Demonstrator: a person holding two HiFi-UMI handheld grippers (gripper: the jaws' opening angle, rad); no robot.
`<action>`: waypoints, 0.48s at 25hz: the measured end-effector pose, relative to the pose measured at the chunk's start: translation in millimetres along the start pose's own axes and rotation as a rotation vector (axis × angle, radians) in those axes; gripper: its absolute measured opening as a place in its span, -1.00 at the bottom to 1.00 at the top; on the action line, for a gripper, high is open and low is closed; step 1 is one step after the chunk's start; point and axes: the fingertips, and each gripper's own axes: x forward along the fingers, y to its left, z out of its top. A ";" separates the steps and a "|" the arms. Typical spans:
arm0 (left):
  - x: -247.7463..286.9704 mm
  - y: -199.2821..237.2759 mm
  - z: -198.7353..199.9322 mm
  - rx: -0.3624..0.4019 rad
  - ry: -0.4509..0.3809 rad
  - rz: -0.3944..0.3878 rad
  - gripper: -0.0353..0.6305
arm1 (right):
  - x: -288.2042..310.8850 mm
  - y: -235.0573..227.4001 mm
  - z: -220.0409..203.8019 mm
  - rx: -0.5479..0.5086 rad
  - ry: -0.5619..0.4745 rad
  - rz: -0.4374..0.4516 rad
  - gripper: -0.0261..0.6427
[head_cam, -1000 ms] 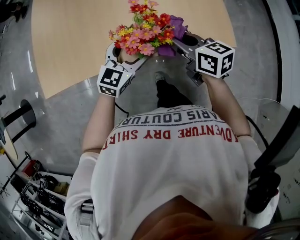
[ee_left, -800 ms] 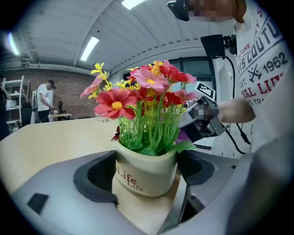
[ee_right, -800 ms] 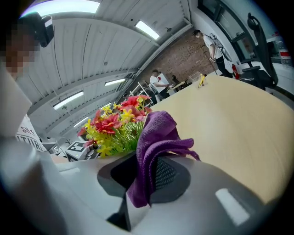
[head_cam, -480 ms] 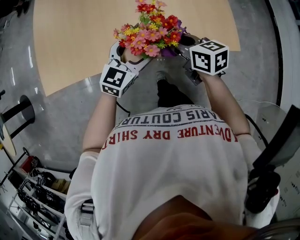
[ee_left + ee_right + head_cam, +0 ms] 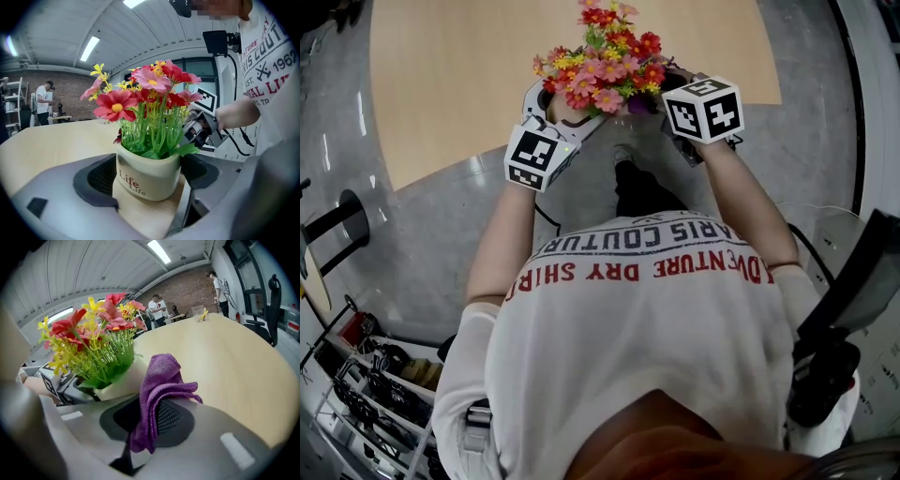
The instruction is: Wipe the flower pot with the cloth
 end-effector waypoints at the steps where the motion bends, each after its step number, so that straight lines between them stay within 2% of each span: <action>1: -1.0 -0.4 0.5 -0.006 0.000 0.017 0.38 | -4.0 -0.4 0.8 0.013 -0.018 -0.002 -0.79; 7: -10.8 -6.3 4.8 -0.102 -0.056 0.168 0.39 | -38.6 -4.4 -1.6 0.076 -0.144 -0.022 -0.79; 12: -10.7 -19.5 0.3 -0.220 -0.044 0.328 0.39 | -66.4 -1.2 -15.9 0.117 -0.205 -0.029 -0.79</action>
